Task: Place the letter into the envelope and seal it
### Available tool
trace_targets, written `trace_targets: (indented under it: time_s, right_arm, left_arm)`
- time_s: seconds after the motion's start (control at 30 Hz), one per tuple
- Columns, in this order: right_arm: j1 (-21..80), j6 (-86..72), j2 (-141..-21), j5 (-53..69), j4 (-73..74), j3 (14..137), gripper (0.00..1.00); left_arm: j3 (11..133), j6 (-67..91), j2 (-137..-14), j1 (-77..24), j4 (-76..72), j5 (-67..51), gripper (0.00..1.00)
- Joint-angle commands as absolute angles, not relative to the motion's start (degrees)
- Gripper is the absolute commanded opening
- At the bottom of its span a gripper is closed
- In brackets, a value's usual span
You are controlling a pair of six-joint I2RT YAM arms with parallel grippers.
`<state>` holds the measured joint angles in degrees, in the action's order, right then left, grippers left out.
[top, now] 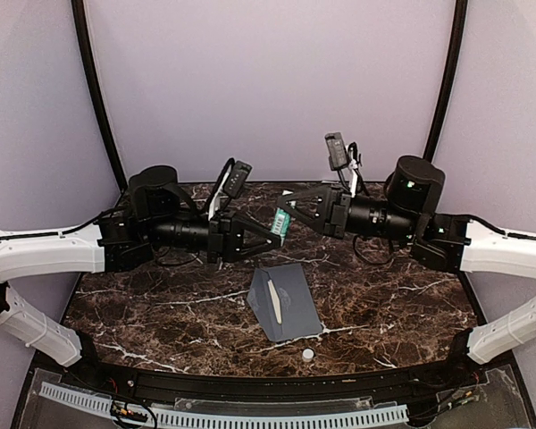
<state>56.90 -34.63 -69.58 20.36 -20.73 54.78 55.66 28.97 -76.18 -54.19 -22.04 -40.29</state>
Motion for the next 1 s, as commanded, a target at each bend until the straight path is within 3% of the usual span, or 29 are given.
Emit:
trace_targets:
  time_s: [0.0,0.23,0.5,0.6,0.7,0.97]
  right_arm:
    - [58.8,-34.3,-72.8,2.4,-9.7,59.9,0.00]
    - [64.1,-39.5,-83.2,-18.6,6.7,69.7,0.00]
    - [66.5,-40.0,-89.6,-20.7,9.9,75.9,0.02]
    - [66.3,-38.4,-86.8,-18.8,7.0,73.9,0.17]
    - [64.7,-37.3,-81.9,-13.7,1.8,69.0,0.40]
    - [56.7,-37.8,-69.4,9.5,-22.3,52.0,0.75]
  left_arm:
    - [55.9,24.0,-74.9,-54.5,-16.6,-29.6,0.00]
    - [57.1,23.0,-76.3,-54.5,-7.9,-13.4,0.00]
    - [57.6,24.2,-78.0,-54.5,-5.9,-8.8,0.00]
    - [56.9,25.0,-77.4,-54.6,-7.6,-10.9,0.00]
    - [56.3,25.9,-76.3,-54.5,-8.9,-12.7,0.00]
    - [54.0,27.3,-73.0,-54.0,-14.0,-23.2,0.00]
